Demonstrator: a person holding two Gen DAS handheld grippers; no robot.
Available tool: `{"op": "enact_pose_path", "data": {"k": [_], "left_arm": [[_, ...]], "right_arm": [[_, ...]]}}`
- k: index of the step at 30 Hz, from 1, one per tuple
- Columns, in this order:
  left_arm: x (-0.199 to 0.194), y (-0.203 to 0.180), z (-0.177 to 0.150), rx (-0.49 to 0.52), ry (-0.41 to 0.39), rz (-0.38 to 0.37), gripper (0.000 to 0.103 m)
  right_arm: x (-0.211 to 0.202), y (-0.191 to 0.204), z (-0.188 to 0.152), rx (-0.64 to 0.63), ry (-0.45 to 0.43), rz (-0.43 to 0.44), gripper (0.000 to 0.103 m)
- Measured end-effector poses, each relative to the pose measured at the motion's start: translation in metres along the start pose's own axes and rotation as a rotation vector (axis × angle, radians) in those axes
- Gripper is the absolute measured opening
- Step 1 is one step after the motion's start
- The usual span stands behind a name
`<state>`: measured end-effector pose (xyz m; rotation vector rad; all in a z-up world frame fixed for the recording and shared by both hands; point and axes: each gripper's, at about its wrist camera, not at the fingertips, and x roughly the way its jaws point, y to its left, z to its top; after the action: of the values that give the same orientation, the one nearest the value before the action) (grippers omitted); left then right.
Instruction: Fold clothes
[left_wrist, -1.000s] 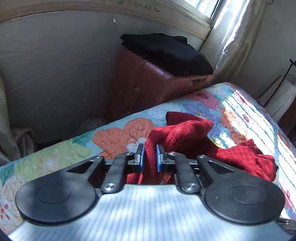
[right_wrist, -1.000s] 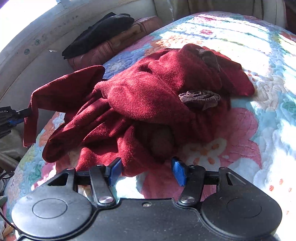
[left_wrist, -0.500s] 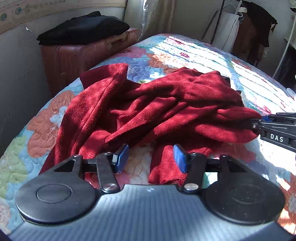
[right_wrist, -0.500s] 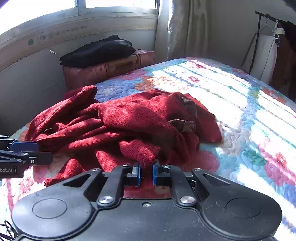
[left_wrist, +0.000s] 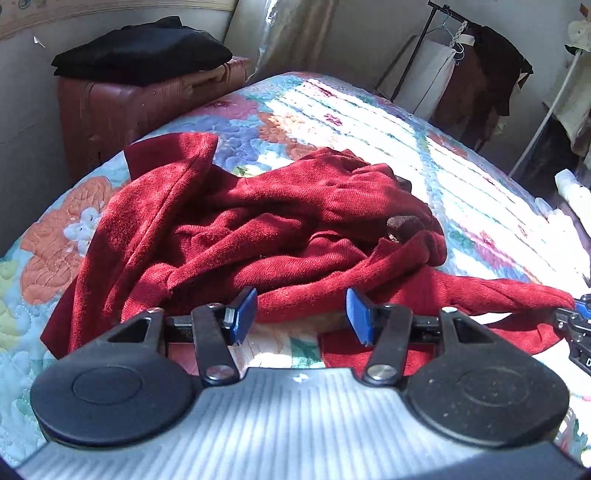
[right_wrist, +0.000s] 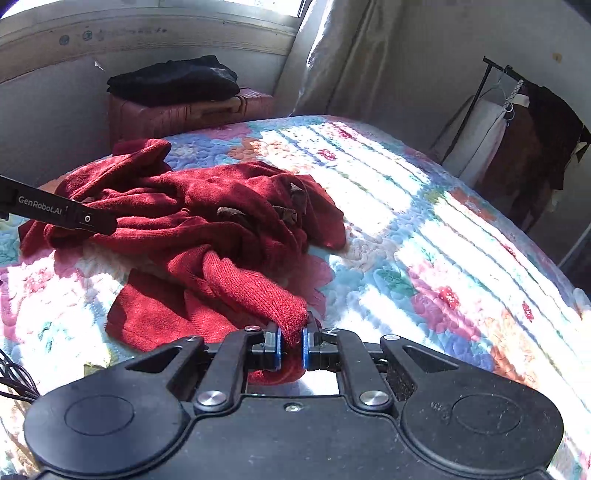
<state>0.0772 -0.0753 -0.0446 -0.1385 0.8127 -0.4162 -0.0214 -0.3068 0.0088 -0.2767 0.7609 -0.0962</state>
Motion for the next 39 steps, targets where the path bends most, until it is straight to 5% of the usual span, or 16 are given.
{"op": "enact_pose_path", "data": {"k": [5, 10, 13, 20, 23, 27, 30, 34, 37, 39], "left_arm": [[-0.009, -0.005, 0.001, 0.04, 0.025, 0.002, 0.053], [-0.019, -0.013, 0.002, 0.069, -0.017, -0.073, 0.059], [-0.004, -0.012, -0.007, 0.064, 0.037, -0.072, 0.059], [0.037, -0.015, -0.026, 0.141, 0.24, 0.13, 0.059], [0.044, -0.006, -0.03, 0.095, 0.254, 0.105, 0.059], [0.045, 0.009, -0.03, -0.003, 0.241, 0.062, 0.06], [0.049, 0.021, -0.031, -0.091, 0.225, 0.019, 0.067], [0.055, 0.028, -0.034, -0.169, 0.195, -0.015, 0.078], [0.059, 0.031, -0.035, -0.22, 0.169, -0.032, 0.085], [0.06, 0.027, -0.033, -0.179, 0.175, 0.023, 0.067]], "right_arm": [[-0.05, -0.035, 0.007, 0.093, -0.037, -0.146, 0.009], [-0.079, -0.041, 0.006, 0.049, -0.067, -0.289, 0.009], [-0.05, -0.059, -0.016, 0.094, 0.107, -0.253, 0.009], [0.035, -0.051, -0.12, 0.155, 0.503, -0.118, 0.01], [0.029, -0.034, -0.118, 0.069, 0.451, -0.109, 0.018], [0.0, -0.046, -0.077, 0.13, 0.266, -0.071, 0.054], [-0.001, -0.044, -0.057, 0.165, 0.159, 0.017, 0.057], [0.019, -0.024, -0.048, 0.186, 0.123, 0.177, 0.057], [0.034, 0.011, -0.05, 0.063, 0.124, 0.265, 0.057], [0.043, 0.037, -0.055, -0.076, 0.107, 0.262, 0.061]]}}
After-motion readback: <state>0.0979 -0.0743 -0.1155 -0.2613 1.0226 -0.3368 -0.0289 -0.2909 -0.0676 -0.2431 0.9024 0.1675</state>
